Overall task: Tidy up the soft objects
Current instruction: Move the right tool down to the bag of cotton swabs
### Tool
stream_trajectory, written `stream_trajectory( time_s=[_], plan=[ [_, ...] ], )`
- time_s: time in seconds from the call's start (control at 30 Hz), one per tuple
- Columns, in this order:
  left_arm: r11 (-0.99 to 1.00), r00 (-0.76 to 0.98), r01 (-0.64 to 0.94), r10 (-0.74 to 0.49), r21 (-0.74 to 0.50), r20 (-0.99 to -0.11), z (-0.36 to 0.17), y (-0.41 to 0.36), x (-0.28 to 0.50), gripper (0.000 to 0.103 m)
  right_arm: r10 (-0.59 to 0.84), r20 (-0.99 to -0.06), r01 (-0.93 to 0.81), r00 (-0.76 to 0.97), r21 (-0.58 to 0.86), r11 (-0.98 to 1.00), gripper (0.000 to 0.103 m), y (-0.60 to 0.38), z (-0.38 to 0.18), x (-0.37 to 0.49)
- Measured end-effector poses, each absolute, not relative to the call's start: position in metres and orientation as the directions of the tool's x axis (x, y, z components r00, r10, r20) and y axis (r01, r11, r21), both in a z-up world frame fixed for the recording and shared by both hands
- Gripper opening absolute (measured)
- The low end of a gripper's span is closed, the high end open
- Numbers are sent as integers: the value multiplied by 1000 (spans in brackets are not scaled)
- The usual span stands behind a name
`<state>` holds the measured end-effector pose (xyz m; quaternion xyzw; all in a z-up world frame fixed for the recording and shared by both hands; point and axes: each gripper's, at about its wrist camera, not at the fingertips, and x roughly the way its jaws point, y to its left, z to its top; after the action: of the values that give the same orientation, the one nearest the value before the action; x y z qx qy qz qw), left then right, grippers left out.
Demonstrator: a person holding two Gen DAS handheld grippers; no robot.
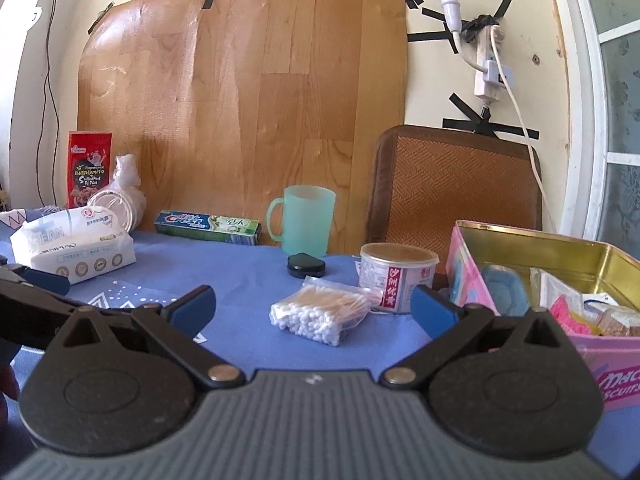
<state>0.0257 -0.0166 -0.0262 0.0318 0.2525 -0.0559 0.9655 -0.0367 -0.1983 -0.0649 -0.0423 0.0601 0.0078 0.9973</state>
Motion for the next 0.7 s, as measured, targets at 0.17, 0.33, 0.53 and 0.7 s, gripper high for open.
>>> stream_trajectory(
  time_s=[0.17,0.33,0.53,0.7],
  plan=[
    [992,870,119,-81,48,-487,-26,-19,25,103,21,-132,-32,991,-80,996,103,-198,-65,-36],
    [991,870,124,-82,54,-487,-26,-19,25,103,29,-141,-40,990,-78,996,103,-199,-66,-34],
    [991,868,127,-85,52,-488,-27,-20,25,103,38,-152,-50,988,-77,996,103,-200,-66,-32],
    [990,868,134,-91,53,-488,-27,-20,25,103,41,-156,-53,987,-73,996,103,-201,-66,-31]
  ],
)
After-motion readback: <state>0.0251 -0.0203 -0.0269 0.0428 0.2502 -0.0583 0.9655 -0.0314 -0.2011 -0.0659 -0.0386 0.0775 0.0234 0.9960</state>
